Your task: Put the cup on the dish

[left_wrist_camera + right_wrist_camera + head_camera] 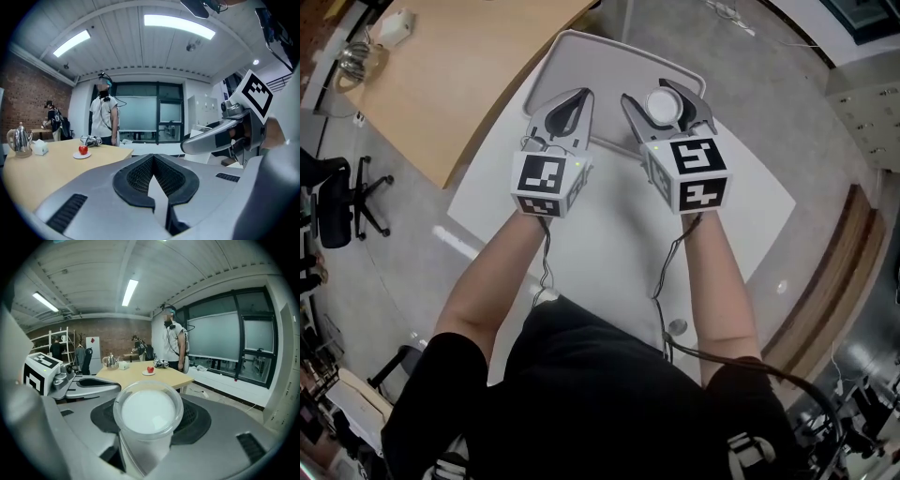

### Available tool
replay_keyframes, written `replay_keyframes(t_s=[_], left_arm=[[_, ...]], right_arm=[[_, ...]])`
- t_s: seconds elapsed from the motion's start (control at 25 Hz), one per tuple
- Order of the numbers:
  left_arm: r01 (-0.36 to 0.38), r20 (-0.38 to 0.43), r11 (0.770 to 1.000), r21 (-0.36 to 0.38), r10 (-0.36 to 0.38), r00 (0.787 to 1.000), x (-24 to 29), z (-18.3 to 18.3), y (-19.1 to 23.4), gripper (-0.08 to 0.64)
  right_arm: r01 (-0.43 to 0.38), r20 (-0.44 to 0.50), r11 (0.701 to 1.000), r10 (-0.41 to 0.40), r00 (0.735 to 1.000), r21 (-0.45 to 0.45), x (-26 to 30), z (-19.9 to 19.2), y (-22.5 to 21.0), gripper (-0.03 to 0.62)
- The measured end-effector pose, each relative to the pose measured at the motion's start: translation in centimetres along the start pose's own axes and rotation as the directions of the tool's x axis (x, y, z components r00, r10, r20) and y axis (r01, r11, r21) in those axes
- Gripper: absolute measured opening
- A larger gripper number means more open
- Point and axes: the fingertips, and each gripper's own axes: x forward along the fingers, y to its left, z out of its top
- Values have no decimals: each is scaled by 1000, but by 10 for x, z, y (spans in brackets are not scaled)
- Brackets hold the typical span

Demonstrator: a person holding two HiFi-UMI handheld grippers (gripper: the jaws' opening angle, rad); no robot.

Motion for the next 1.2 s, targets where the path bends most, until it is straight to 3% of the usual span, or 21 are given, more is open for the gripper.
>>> replay_keyframes(t_s=[0.52, 0.88, 1.2], left_arm=[[29, -92, 999, -33, -32, 995, 52, -70, 44, 8], [51, -138, 997, -63, -59, 989, 54, -106, 56, 8], [50, -135, 996, -75, -60, 989, 51, -111, 58, 8]], right_arm=[[21, -141, 999, -14, 990, 47, 115, -84, -3, 258], [31, -227, 998, -17, 974, 55, 139, -139, 15, 258], [67, -203, 998, -63, 977, 14, 140, -144, 18, 259]])
